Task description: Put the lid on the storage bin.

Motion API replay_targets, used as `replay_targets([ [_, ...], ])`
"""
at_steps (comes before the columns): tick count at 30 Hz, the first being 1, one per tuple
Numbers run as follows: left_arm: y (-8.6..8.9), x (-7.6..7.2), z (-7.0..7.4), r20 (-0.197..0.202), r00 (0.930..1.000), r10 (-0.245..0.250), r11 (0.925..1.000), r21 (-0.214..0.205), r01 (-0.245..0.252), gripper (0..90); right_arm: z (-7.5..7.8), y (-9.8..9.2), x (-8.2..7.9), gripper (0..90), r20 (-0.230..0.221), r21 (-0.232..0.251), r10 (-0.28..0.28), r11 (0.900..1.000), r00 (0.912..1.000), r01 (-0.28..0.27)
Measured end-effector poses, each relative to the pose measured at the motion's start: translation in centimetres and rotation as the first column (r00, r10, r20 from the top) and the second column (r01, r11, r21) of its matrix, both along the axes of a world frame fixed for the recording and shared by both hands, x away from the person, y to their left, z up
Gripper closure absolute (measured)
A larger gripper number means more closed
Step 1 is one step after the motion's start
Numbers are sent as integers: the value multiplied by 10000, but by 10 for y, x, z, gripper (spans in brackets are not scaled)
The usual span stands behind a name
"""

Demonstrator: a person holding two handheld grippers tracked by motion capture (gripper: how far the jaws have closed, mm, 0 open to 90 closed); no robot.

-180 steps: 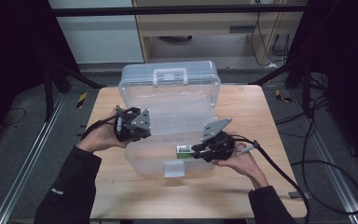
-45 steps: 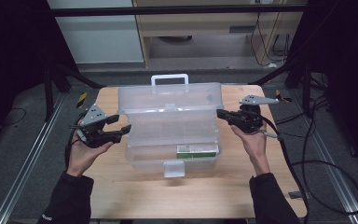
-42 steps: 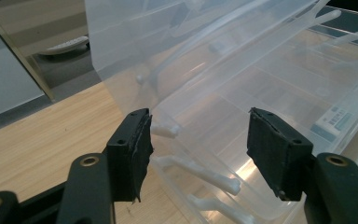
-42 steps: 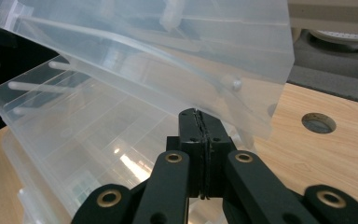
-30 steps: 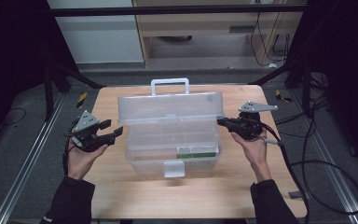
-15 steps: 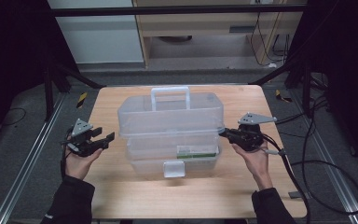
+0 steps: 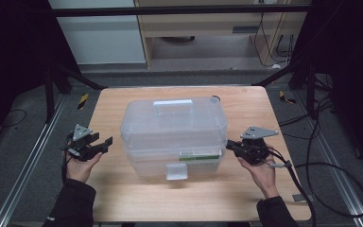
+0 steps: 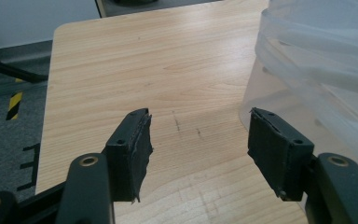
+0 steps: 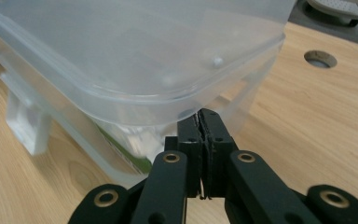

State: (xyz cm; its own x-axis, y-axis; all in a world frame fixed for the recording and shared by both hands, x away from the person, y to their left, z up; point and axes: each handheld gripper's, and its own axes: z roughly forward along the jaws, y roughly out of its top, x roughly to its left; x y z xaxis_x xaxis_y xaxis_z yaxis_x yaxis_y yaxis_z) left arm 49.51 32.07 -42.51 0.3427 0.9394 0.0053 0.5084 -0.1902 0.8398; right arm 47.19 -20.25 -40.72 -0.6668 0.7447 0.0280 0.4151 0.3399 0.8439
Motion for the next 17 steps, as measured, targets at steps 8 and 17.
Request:
replay_targets([
  [8, 4, 2, -10, -194, 9995, 235, 9997, 76, -233, 378, -13, -16, 3, 847, -168, -88, -624, 9980, 9979, 622],
  [17, 10, 3, -17, -317, 9986, 432, 9990, 82, -429, 343, -39, -58, 7, 433, 204, -2, -2811, 9597, 9595, 2811],
])
